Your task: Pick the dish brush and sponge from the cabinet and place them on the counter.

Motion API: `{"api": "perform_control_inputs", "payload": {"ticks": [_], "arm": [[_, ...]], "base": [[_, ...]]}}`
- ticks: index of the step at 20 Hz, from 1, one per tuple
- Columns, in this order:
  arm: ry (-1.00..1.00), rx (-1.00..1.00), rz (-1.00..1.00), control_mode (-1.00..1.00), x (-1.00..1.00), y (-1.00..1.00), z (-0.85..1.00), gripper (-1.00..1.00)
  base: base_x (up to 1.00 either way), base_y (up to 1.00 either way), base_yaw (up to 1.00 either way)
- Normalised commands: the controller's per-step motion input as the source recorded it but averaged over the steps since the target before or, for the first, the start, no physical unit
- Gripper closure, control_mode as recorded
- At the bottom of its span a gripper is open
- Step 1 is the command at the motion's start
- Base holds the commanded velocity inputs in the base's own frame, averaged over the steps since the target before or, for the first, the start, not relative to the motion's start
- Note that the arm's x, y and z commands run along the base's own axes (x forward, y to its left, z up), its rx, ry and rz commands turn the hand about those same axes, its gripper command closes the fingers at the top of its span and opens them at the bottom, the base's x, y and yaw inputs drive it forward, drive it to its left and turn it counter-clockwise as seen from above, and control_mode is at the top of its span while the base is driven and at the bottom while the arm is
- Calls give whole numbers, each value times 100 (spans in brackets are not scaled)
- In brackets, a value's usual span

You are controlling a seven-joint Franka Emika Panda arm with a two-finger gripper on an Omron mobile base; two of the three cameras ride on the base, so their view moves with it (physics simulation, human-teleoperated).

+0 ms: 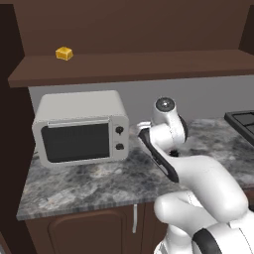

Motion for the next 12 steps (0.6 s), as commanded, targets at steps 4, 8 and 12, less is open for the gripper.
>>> {"api": "perform_control_inputs", "payload": {"ticks": [4,8,12], "arm": [[0,-9,2,-100,20,0,-48,100],[0,-6,2,-100,22,0,-44,100],[2,0,3,-100,24,0,-48,100]], "base": [[0,0,0],[0,0,0],[0,0,0]]}}
